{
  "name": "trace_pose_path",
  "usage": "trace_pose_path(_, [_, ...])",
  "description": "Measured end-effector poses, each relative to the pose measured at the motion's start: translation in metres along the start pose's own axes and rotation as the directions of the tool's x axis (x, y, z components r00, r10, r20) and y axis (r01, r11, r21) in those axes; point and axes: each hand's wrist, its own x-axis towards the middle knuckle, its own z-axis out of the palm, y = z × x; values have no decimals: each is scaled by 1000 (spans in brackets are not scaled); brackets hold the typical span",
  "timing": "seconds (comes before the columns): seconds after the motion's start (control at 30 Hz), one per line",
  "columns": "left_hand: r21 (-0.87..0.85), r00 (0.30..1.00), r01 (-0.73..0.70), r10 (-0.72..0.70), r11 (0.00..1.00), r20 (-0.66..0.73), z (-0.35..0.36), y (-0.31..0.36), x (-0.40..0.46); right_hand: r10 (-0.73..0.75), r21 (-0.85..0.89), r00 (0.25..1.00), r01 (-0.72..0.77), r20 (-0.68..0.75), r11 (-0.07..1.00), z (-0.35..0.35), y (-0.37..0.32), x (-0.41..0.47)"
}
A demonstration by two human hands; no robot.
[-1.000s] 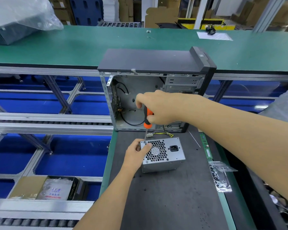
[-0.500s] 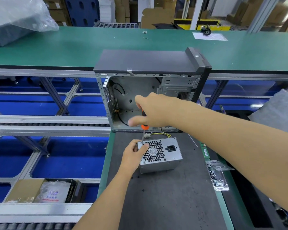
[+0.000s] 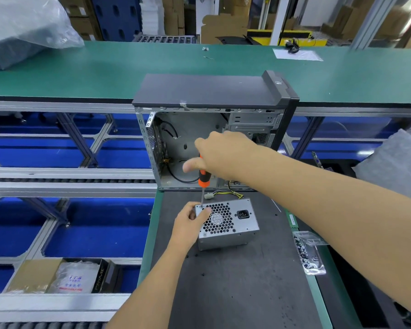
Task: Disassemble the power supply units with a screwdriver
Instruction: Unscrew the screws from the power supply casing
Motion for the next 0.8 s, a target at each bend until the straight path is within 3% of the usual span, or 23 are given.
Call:
trace_pose_path(0.13, [-4,1000,-1,1,1000,-3,0,2,-1,-122,203,988,102,91,974,-2,6,-1])
trace_pose_path(0.2, [-4,1000,-2,2,1000,-8,0,3,-1,-106,247,989,78,106,966,-3,6,-4])
trace_pose_path(0.3, [5,1000,-4,4,1000,-8,0,4,-1,2,9,998,-3,63,1000,-5,2,-4])
trace_pose_path(0.37, [9,1000,-5,5,1000,-10,0,3,-1,-7,-85,999,11,46,996,-4,2,-3])
trace_pose_path(0.57, [12,1000,-6,6,1000,-3,-1,3,-2,-166,183,981,146,96,972,-2,6,-5])
trace_pose_path(0.63, [9,1000,-2,2,1000,-4,0,3,-1,-96,145,993,85,71,986,0,4,-5])
trace_pose_path(0.7, [8,1000,3,-3,1000,-9,0,2,-1,10,-33,999,-8,34,999,-2,2,-6])
trace_pose_path(0.77, [4,1000,9,-9,1000,-12,0,2,-2,-24,-142,999,28,29,989,-2,3,-6])
trace_pose_path(0.8, [1,1000,9,-9,1000,-11,0,2,-1,-67,-88,996,71,53,994,-2,5,-5])
